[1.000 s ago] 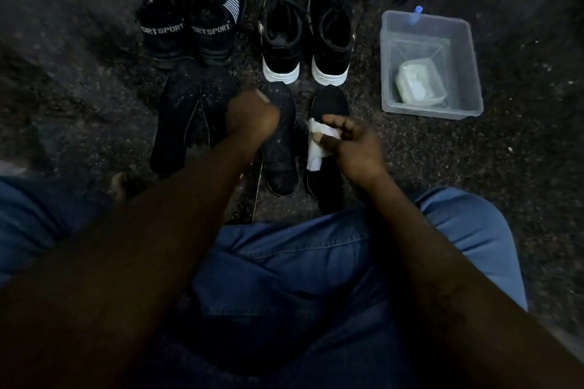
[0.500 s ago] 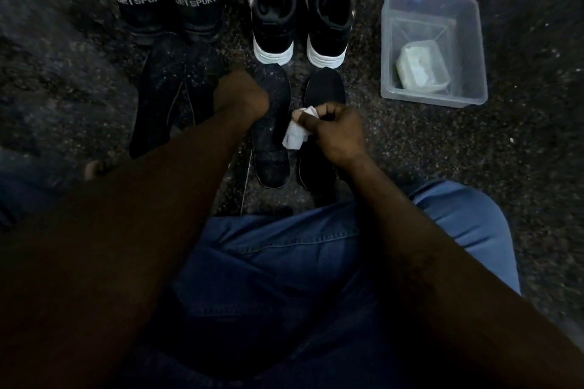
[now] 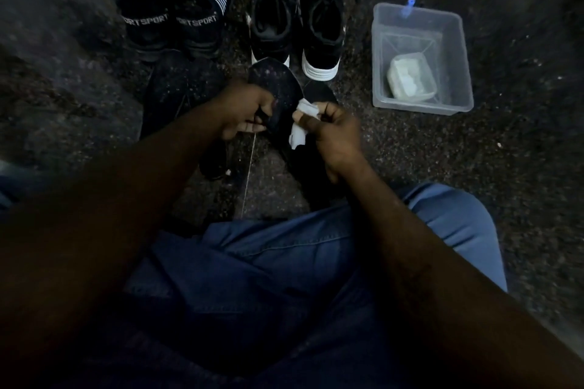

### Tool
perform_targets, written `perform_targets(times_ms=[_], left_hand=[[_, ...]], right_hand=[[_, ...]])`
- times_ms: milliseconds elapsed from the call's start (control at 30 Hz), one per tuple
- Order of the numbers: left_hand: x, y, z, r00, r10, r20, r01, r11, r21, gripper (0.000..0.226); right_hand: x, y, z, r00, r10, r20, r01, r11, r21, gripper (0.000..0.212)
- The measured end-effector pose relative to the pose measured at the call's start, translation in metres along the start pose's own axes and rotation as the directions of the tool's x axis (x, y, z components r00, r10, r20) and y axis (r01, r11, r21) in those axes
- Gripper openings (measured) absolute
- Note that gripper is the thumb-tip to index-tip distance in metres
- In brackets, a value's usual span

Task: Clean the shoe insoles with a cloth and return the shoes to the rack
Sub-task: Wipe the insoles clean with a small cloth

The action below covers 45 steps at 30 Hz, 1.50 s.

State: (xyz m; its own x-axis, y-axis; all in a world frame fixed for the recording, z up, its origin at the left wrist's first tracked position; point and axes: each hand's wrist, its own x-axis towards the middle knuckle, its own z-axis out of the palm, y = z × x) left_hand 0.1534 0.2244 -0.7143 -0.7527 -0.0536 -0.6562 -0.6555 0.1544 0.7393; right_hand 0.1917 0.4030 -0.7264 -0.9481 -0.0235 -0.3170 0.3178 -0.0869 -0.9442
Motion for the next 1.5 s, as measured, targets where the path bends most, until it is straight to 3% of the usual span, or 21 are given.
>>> perform_targets(times_ms=[100,233,300,433,500,633,833,1000,1100,1200,1333,1500], left_hand=[[-0.024,0.009,-0.007,0.994,0.073,0.086,-0.069,0.997,-0.040,0.016],[-0.064,0.026,-0.014,0.964,0.177,0.200,-0.139,0.972,-0.191,0.022],[-0.082,0.033,-0.020,0.943,0.223,0.247,-0.148,0.946,-0.288,0.014],[-0.103,0.038,-0.041,0.898,0.317,0.305,-0.184,0.900,-0.395,0.068],[-0.112,0.038,-0.052,0.862,0.371,0.344,-0.195,0.871,-0.452,0.082],[-0.120,0.032,-0.067,0.845,0.432,0.315,-0.186,0.790,-0.584,0.079],[-0.113,0.038,-0.073,0.873,0.450,0.188,-0.240,0.732,-0.638,0.048],[-0.101,0.032,-0.075,0.892,0.437,0.116,-0.287,0.746,-0.601,0.075],[-0.100,0.027,-0.067,0.894,0.423,0.144,-0.276,0.776,-0.567,0.089],[-0.100,0.027,-0.057,0.896,0.413,0.161,-0.269,0.796,-0.543,0.092],[-0.096,0.026,-0.059,0.905,0.385,0.179,-0.244,0.817,-0.523,0.118],[-0.083,0.022,-0.053,0.931,0.345,0.115,-0.218,0.782,-0.584,0.099]], right_hand=[[-0.010,-0.014,0.008,0.996,-0.086,0.001,0.086,0.996,-0.013,0.009],[-0.021,-0.044,0.025,0.976,-0.215,-0.026,0.208,0.965,-0.160,0.015],[-0.031,-0.059,0.036,0.957,-0.289,-0.006,0.280,0.932,-0.230,0.014],[-0.047,-0.079,0.049,0.919,-0.388,0.070,0.390,0.872,-0.296,0.008],[-0.053,-0.085,0.055,0.910,-0.404,0.092,0.412,0.858,-0.307,0.007],[-0.061,-0.091,0.066,0.899,-0.420,0.125,0.436,0.827,-0.354,0.009],[-0.067,-0.096,0.086,0.899,-0.436,0.047,0.414,0.810,-0.416,0.009],[-0.062,-0.102,0.106,0.878,-0.479,0.012,0.415,0.748,-0.519,0.006],[-0.062,-0.104,0.112,0.866,-0.501,0.001,0.417,0.720,-0.554,0.004],[-0.061,-0.103,0.114,0.864,-0.501,-0.041,0.400,0.735,-0.548,0.004],[-0.058,-0.095,0.109,0.867,-0.496,-0.050,0.395,0.744,-0.538,0.008],[-0.056,-0.087,0.105,0.874,-0.482,-0.063,0.364,0.735,-0.573,0.005]])
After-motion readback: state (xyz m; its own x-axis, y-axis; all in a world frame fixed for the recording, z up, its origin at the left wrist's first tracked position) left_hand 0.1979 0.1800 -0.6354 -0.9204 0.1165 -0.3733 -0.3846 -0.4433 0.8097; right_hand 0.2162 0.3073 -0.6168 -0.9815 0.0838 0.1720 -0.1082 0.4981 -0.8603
